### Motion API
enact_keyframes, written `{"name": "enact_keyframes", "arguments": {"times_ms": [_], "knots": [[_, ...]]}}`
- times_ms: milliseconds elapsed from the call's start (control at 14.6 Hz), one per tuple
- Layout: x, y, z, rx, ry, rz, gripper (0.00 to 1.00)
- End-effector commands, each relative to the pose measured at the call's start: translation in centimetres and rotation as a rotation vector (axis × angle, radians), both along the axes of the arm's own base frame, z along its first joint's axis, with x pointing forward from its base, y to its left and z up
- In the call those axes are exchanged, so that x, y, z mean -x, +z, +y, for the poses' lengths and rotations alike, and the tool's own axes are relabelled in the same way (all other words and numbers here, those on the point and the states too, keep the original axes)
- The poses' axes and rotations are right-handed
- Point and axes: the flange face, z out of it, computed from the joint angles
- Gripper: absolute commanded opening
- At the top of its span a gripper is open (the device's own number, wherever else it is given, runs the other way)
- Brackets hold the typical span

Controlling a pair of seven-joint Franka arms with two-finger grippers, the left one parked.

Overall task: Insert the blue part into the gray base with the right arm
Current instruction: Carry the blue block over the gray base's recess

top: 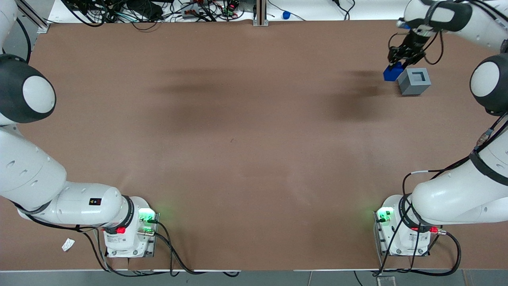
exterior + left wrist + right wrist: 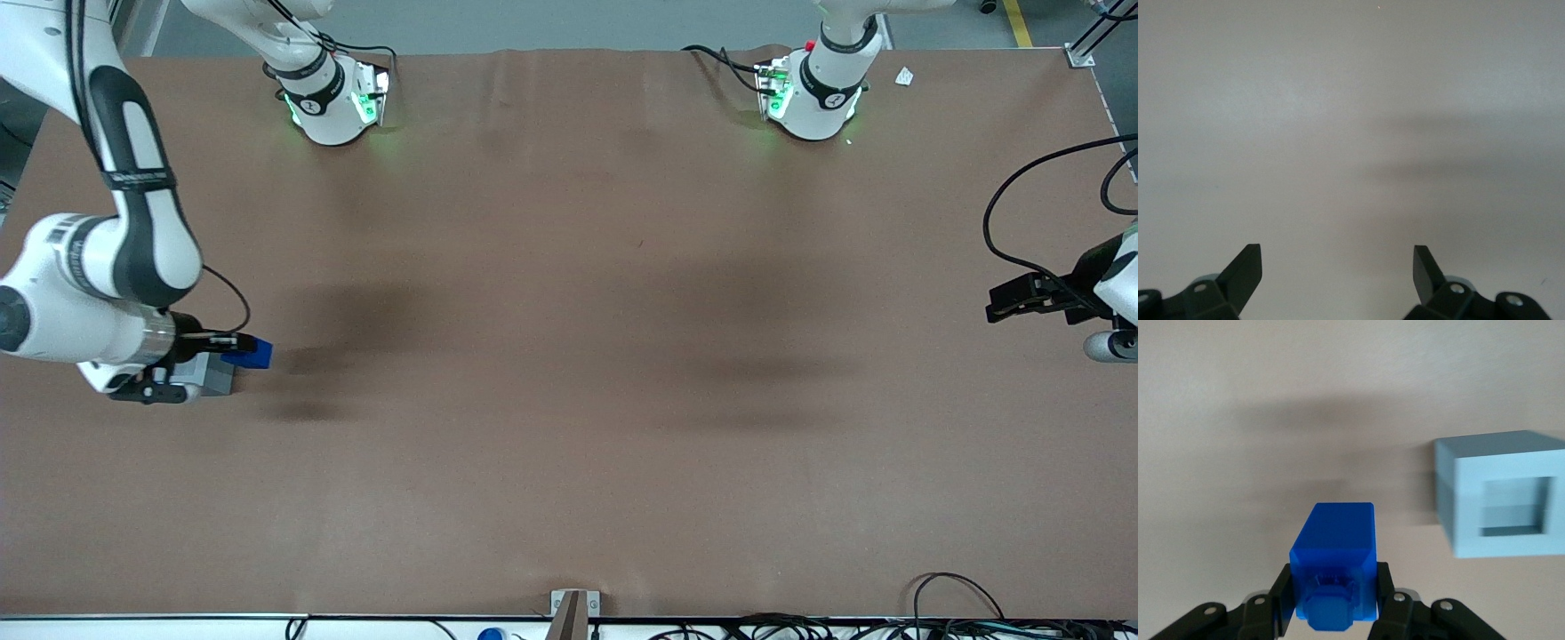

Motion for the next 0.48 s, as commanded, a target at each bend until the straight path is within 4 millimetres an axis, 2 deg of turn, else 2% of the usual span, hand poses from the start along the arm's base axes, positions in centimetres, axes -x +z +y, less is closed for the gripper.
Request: {"name": "enact_keyframes", "arguments": {"times_ms": [0, 206, 411], "knots": [[0.2, 0.6, -2.3, 0.021, 0.007, 0.003, 0.18], [0.0, 1.8, -5.5, 0.015, 0.044, -0.029, 0.18], [0.1, 2.0, -6.7, 0.016, 0.029, -0.036, 0.18]]}}
